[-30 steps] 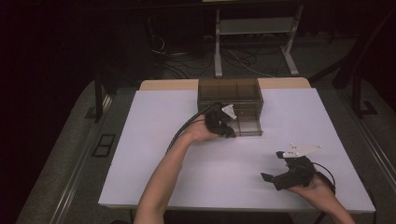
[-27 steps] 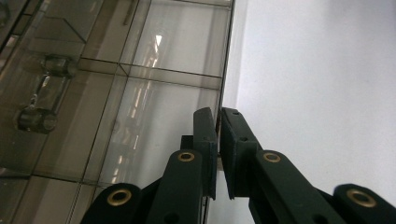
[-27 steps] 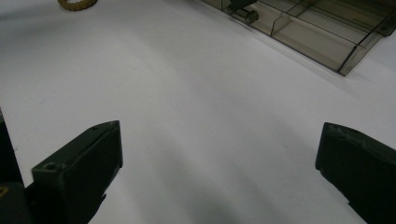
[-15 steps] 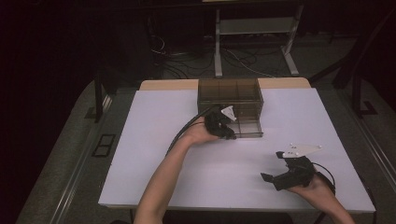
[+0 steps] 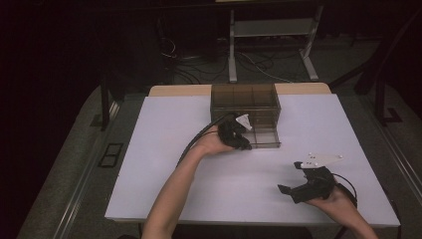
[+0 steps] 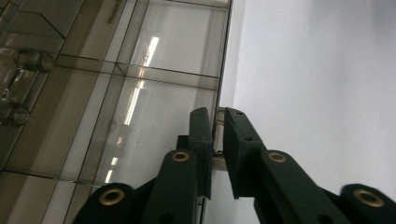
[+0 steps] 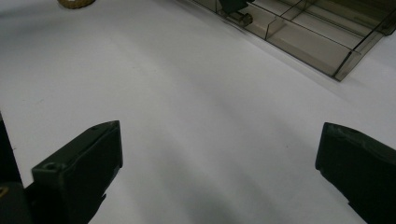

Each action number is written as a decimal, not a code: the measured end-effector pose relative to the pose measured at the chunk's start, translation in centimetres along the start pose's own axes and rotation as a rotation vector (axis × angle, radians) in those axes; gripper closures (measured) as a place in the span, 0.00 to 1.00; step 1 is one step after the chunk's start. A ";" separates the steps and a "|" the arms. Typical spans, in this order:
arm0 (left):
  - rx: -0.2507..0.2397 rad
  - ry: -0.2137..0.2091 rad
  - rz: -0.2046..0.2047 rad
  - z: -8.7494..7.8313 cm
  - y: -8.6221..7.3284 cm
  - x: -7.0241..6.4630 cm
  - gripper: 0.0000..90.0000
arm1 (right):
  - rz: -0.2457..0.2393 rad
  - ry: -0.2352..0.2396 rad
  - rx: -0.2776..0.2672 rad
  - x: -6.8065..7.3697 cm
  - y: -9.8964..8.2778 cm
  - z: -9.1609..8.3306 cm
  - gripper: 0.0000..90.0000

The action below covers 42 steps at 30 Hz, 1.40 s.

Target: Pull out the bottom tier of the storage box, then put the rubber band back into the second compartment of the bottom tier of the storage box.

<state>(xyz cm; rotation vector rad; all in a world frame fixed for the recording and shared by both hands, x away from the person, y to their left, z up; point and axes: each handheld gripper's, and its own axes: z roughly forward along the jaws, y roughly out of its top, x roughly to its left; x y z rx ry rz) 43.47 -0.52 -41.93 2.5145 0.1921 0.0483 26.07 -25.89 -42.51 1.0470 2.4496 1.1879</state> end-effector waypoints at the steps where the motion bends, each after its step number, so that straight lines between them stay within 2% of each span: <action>1: -0.001 0.000 -0.006 0.0 0.0 0.0 0.80 | -0.001 0.000 -0.001 0.0 0.0 0.0 0.00; 4: -0.013 0.010 -0.025 -0.2 0.1 0.0 0.69 | 0.000 -0.001 0.000 0.0 0.0 0.0 0.00; 6: -0.010 0.011 -0.018 -0.4 0.2 0.1 0.66 | 0.002 0.000 0.000 0.0 0.0 0.0 0.00; 7: -0.017 0.009 -0.037 -0.5 0.3 -0.1 0.65 | 0.001 0.000 0.000 0.0 0.0 0.0 0.00; 10: -0.022 0.010 -0.040 -0.8 0.5 -0.3 0.60 | 0.002 0.000 0.002 0.0 0.0 0.0 0.00; 11: -0.027 0.015 -0.054 -0.8 0.6 -0.5 0.58 | 0.001 -0.001 0.002 0.0 0.0 0.0 0.00; 12: -0.028 0.028 -0.060 -1.0 0.8 -0.7 0.51 | 0.000 -0.001 0.000 0.0 0.0 0.0 0.00; 15: -0.029 0.039 -0.055 -1.2 1.0 -1.0 0.45 | 0.008 -0.002 -0.005 0.0 0.0 -0.2 0.00; 16: -0.032 0.040 -0.066 -1.3 1.1 -1.2 0.45 | 0.008 -0.002 -0.005 0.0 0.0 -0.2 0.00; 17: -0.031 0.044 -0.051 -1.5 1.2 -1.2 0.44 | 0.007 -0.006 -0.007 0.0 0.0 -0.2 0.00; 20: -0.042 0.048 -0.052 -2.0 1.5 -1.5 0.41 | 0.015 -0.006 -0.014 0.0 0.0 -0.2 0.00; 22: -0.043 0.044 -0.077 -2.3 1.6 -1.8 0.40 | 0.015 -0.007 -0.016 0.0 0.0 -0.3 0.00; 25: -0.047 0.047 -0.071 -2.8 1.7 -2.0 0.39 | 0.013 -0.006 -0.017 0.0 0.0 -0.3 0.00; 26: -0.048 0.040 -0.089 -3.0 1.7 -2.2 0.39 | 0.014 -0.007 -0.017 0.0 0.0 -0.3 0.00; 28: -0.050 0.047 -0.071 -3.4 1.8 -2.2 0.39 | 0.017 -0.008 -0.019 -0.1 0.0 -0.3 0.00; 29: -0.053 0.044 -0.093 -3.7 1.8 -2.5 0.39 | 0.017 -0.008 -0.019 -0.1 0.0 -0.3 0.00; 30: -0.052 0.050 -0.071 -3.9 1.9 -2.5 0.38 | 0.018 -0.008 -0.021 -0.1 0.0 -0.4 0.00; 32: -0.064 0.050 -0.087 -4.4 1.9 -2.8 0.37 | 0.021 -0.011 -0.023 -0.1 0.0 -0.4 0.00; 34: -0.067 0.054 -0.085 -4.9 1.9 -3.0 0.37 | 0.021 -0.012 -0.023 -0.1 0.0 -0.4 0.00; 35: -0.074 0.051 -0.105 -5.1 1.8 -3.3 0.36 | 0.022 -0.011 -0.023 -0.1 0.0 -0.4 0.00; 42: -0.079 0.068 -0.094 -6.9 1.5 -4.0 0.36 | 0.020 -0.013 -0.026 0.0 0.0 -0.4 0.00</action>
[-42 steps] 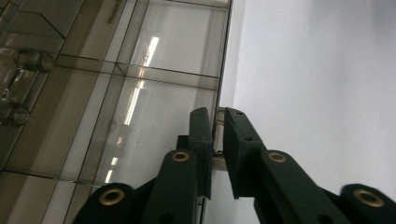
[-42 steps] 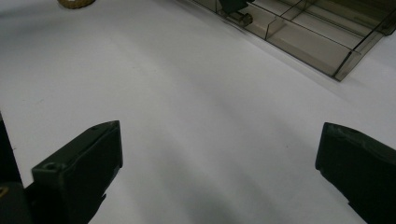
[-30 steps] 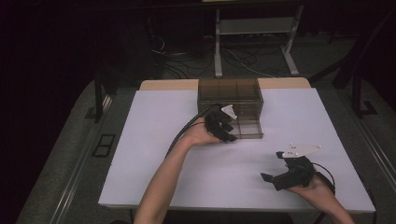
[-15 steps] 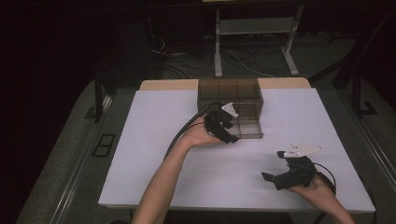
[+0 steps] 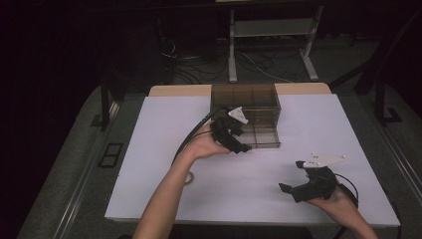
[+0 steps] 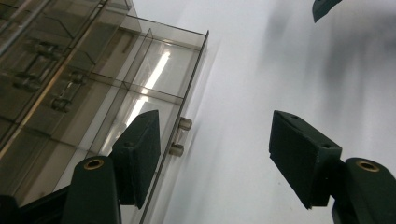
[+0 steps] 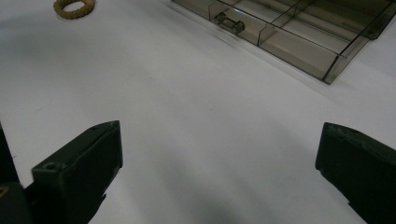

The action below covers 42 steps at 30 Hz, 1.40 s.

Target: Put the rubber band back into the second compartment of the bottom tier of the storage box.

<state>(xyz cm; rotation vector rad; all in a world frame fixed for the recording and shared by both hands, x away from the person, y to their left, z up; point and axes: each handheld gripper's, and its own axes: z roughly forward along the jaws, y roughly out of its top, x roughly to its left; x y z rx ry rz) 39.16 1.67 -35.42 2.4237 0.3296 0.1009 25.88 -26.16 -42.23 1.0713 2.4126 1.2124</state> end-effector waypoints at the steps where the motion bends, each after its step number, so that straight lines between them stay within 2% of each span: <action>1: -0.009 0.004 -0.002 -0.2 -0.1 -0.1 0.36 | 0.000 -0.001 -0.001 0.0 0.0 0.0 0.00; 10: -0.042 0.025 -0.026 -2.0 -1.2 -0.6 0.36 | 0.002 -0.001 -0.003 0.1 0.0 0.0 0.00; 25: -0.100 0.047 -0.059 -4.0 -3.1 -0.9 0.36 | 0.004 -0.003 -0.011 0.1 0.1 -0.1 0.00; 32: -0.099 0.056 -0.056 -5.0 -3.9 -1.4 0.36 | 0.003 -0.003 -0.013 0.1 0.1 -0.1 0.00; 42: -0.120 0.079 -0.092 -6.7 -6.2 -1.7 0.37 | 0.003 -0.003 -0.009 0.1 0.1 -0.1 0.00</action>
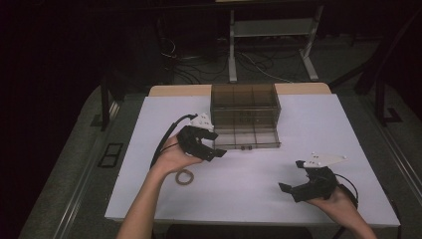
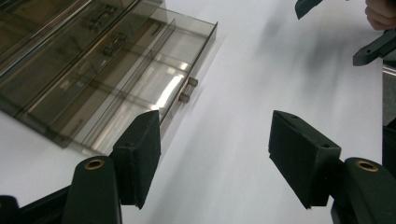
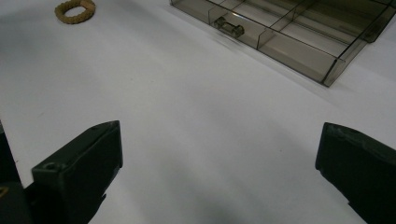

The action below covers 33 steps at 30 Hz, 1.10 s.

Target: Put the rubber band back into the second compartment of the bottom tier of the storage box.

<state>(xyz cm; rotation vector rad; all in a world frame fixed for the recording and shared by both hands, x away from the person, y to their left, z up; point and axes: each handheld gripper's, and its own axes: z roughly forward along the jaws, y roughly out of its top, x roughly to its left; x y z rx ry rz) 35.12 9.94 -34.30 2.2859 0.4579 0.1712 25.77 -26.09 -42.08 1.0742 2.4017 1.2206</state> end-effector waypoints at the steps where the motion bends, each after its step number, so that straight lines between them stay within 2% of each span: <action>1: -0.004 0.005 -0.007 -0.1 -0.2 0.0 0.37 | 0.000 0.000 0.000 0.0 0.0 0.0 0.00; 14: -0.026 0.024 -0.064 -1.2 -3.2 0.1 0.37 | -0.001 0.000 0.003 0.1 0.0 0.1 0.00; 33: -0.019 0.049 -0.110 -2.1 -6.5 -0.1 0.37 | -0.007 0.001 0.008 0.3 0.0 0.2 0.00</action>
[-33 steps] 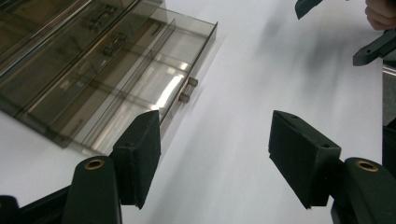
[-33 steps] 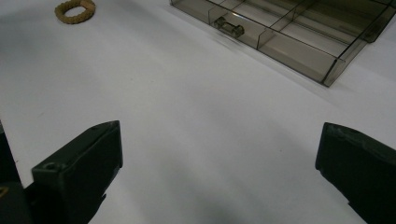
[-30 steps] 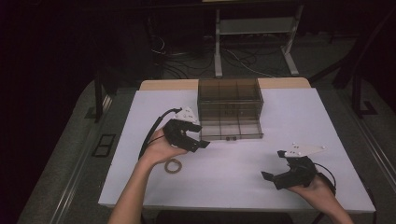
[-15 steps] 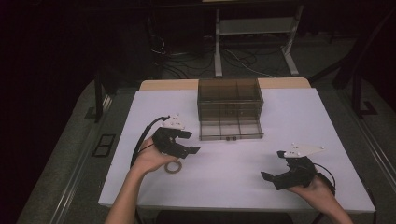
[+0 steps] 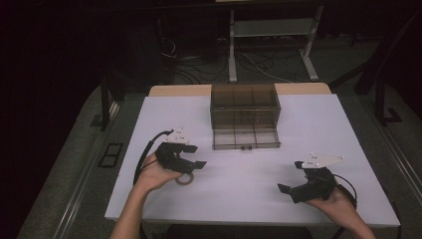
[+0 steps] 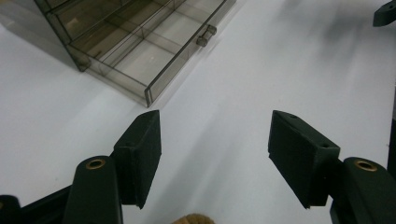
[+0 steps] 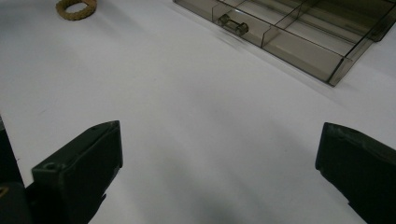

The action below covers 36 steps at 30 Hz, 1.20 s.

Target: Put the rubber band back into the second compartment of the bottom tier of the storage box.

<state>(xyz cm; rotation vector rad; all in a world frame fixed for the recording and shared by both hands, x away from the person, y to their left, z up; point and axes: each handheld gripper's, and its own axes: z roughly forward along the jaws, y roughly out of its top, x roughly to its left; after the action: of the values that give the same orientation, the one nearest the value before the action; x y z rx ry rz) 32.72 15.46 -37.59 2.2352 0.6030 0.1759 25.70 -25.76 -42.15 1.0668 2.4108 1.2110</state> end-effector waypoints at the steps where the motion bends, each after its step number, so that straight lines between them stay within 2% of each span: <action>1: 0.000 0.003 -0.005 -0.1 -0.2 0.0 0.37 | -0.001 0.000 -0.001 0.0 0.0 0.0 0.00; 18: 0.013 0.031 -0.086 -0.5 -3.3 1.5 0.38 | -0.003 0.004 0.009 0.1 0.0 0.1 0.00; 27: 0.035 0.048 -0.131 -0.9 -5.2 2.2 0.40 | -0.006 0.004 0.012 0.2 0.0 0.2 0.00; 36: 0.084 0.049 -0.139 -0.6 -6.3 2.7 0.44 | -0.013 0.002 0.018 0.3 0.0 0.2 0.00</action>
<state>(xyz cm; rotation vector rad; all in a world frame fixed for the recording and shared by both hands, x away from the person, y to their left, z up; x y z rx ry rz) 32.56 20.77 -42.01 2.2652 0.8031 0.1374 25.61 -25.44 -42.25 1.0535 2.4314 1.1885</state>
